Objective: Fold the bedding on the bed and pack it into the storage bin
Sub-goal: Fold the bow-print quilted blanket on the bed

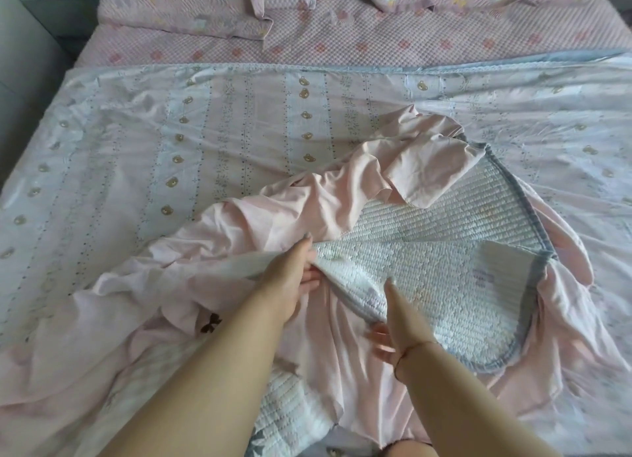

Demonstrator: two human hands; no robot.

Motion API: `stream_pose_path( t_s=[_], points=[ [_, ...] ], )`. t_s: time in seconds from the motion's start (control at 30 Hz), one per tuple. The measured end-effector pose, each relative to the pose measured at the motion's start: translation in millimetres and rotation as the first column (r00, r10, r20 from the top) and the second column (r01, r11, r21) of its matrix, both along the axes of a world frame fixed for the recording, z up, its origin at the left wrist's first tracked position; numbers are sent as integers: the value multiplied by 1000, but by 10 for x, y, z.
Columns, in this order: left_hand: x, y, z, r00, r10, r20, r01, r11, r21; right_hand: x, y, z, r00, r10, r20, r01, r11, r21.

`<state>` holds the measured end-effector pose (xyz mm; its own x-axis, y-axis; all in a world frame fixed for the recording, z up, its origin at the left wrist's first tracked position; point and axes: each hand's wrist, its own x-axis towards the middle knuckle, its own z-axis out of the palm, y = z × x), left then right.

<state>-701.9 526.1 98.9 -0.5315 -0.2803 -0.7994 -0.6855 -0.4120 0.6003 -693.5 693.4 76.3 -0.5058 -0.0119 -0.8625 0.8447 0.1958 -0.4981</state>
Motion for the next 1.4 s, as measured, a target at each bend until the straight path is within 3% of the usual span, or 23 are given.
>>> stream_pose_path(
  t_s=[0.13,0.27,0.37,0.5,0.67,0.77,0.83,1.0,1.07,1.17,1.3,1.37,1.4],
  points=[
    [-230,-96,149,973,141,-182,-115,983,145,188,-3,-31,987,-17,-157,16,1000,-6],
    [-380,-216,148,957,203,-208,-160,965,206,-31,3,47,926,-157,-343,186,981,52],
    [-519,-267,131,942,216,-258,-173,968,182,-482,-19,195,823,-76,-563,201,966,163],
    [-776,-373,100,955,158,-250,-138,986,96,-1312,-160,260,676,188,-713,43,955,292],
    [-1011,-515,-20,962,129,-239,-131,991,11,-2270,-380,292,630,289,-720,-181,957,226],
    [-1060,-571,-80,964,43,-262,-47,999,-11,-2467,-449,231,619,467,-631,-344,884,317],
    [-1016,-563,-79,964,-32,-266,2,994,-113,-2377,-426,196,551,569,-610,-373,822,430],
    [-815,-533,-246,930,80,-358,-212,913,-349,-1727,-188,-51,438,615,-655,-331,788,519],
    [-704,-497,-332,937,82,-339,-205,916,-344,-1526,-127,-134,462,666,-585,-383,745,546],
    [-529,-437,-399,959,49,-281,-159,909,-385,-1449,-48,-219,586,621,-522,-397,780,483],
    [-270,-330,-404,964,-18,-265,-92,913,-397,-1354,102,-150,598,468,-651,-198,873,445],
    [-160,-277,-415,971,-48,-236,-55,910,-411,-1195,130,-161,613,473,-633,-160,859,487],
    [-119,-262,-424,975,-59,-213,-36,909,-416,-1101,110,-178,624,543,-562,-218,812,542]
  ],
)
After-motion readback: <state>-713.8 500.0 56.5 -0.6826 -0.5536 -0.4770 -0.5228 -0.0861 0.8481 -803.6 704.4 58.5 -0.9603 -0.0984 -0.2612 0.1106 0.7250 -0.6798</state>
